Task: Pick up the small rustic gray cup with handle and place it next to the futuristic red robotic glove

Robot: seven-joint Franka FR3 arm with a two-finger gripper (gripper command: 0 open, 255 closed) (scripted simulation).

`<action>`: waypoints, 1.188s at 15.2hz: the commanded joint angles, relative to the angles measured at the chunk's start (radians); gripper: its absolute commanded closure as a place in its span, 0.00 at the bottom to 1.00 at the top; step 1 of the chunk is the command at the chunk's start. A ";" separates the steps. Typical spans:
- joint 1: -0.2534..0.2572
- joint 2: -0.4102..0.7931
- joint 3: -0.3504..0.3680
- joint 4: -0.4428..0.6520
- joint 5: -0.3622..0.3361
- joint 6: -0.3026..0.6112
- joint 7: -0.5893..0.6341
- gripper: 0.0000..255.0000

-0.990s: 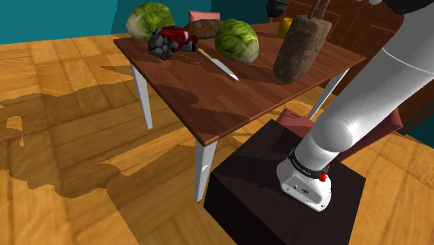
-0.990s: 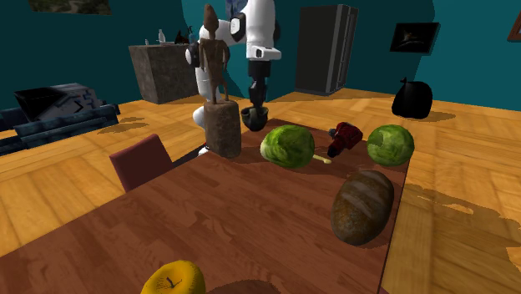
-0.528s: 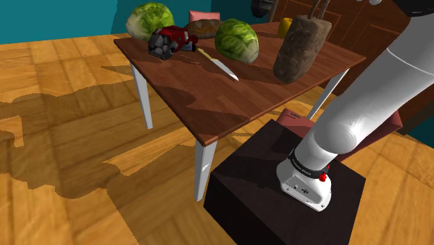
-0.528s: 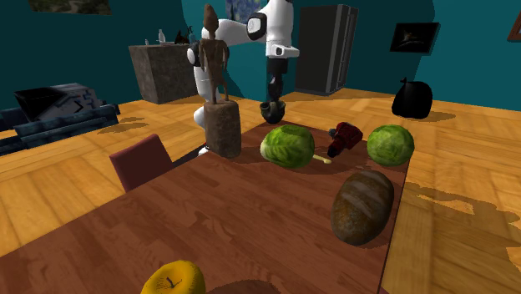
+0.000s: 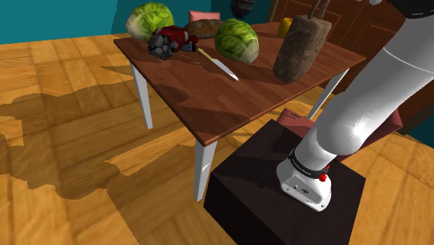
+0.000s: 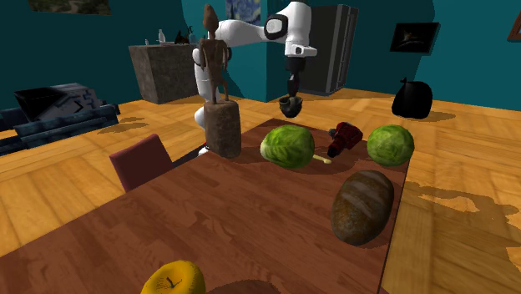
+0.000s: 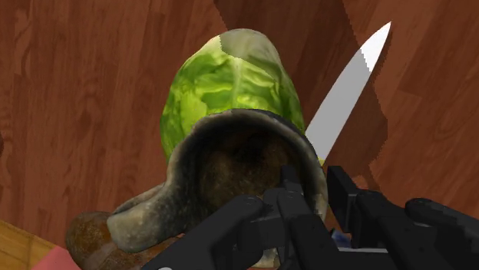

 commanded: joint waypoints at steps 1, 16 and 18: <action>0.022 0.017 0.027 0.023 0.003 -0.014 0.048 1.00; 0.186 0.303 0.178 0.400 0.013 -0.152 0.348 1.00; 0.212 0.369 0.192 0.496 0.010 -0.187 0.382 1.00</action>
